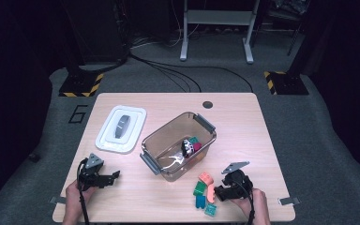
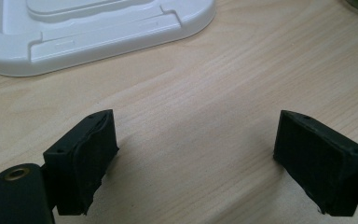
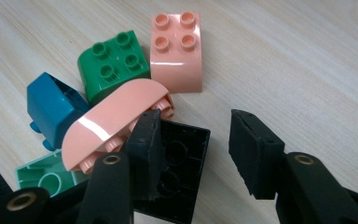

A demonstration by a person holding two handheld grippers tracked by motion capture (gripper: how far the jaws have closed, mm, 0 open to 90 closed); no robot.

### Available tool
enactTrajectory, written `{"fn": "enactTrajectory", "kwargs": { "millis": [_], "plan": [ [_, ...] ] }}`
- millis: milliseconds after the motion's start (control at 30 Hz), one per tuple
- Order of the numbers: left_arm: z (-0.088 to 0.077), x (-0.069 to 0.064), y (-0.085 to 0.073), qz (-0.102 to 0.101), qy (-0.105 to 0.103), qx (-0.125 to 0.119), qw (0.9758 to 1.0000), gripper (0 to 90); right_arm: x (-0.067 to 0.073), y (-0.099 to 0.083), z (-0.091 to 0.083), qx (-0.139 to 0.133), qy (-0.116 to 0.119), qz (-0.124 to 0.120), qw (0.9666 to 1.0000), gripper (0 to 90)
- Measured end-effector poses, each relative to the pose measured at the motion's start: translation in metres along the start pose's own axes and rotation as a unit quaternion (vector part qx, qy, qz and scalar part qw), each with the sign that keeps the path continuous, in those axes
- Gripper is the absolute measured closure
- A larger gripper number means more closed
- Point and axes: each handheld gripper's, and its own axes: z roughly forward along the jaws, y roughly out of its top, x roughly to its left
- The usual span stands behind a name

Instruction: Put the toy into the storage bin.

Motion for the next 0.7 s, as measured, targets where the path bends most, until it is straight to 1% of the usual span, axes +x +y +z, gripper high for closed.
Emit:
{"fn": "enactTrajectory", "kwargs": {
  "millis": [33,100,200,267,300,333,367,533,567,600,667,700],
  "plan": [
    [0.000,0.000,0.000,0.000,0.000,0.000,1.0000,12.9,0.000,0.000,0.001,0.004,-0.001,0.002,1.0000,57.3],
    [0.000,0.000,0.000,0.002,0.000,0.000,1.0000,12.9,-0.001,0.000,0.001,0.007,0.001,0.011,0.9999,57.4],
    [0.000,0.000,0.000,0.000,0.000,0.000,1.0000,12.9,-0.001,0.001,0.001,0.012,0.001,0.021,0.9997,60.7],
    [0.000,0.000,0.000,0.000,0.000,0.000,1.0000,12.9,-0.002,0.001,0.000,0.013,0.000,0.022,0.9997,64.5],
    [0.000,0.000,0.000,0.000,0.000,0.000,1.0000,12.9,-0.002,0.001,0.000,0.013,-0.001,0.023,0.9996,64.6],
    [0.000,0.000,0.000,0.000,0.000,0.000,1.0000,12.9,-0.003,0.001,-0.001,0.013,-0.007,0.026,0.9995,63.5],
    [0.000,0.000,0.000,0.000,0.000,0.000,1.0000,12.9,-0.005,0.001,-0.001,0.011,-0.007,0.033,0.9994,61.5],
    [0.000,0.000,0.000,0.000,0.000,0.000,1.0000,12.9,-0.008,0.003,-0.008,-0.011,0.004,0.057,0.9983,53.9],
    [0.000,0.000,0.000,0.000,0.000,0.000,1.0000,12.9,-0.007,0.003,-0.009,-0.010,0.008,0.062,0.9980,53.1],
    [0.000,0.000,0.000,0.000,0.000,0.000,1.0000,12.9,-0.006,0.004,-0.008,-0.007,0.005,0.062,0.9981,51.8],
    [0.000,0.000,0.000,0.000,0.000,0.000,1.0000,12.9,-0.003,0.006,-0.005,0.008,0.002,0.076,0.9971,51.1],
    [0.000,0.000,0.000,0.000,0.000,0.000,1.0000,12.9,-0.003,0.006,-0.004,0.012,0.001,0.077,0.9970,51.0]
  ]
}}
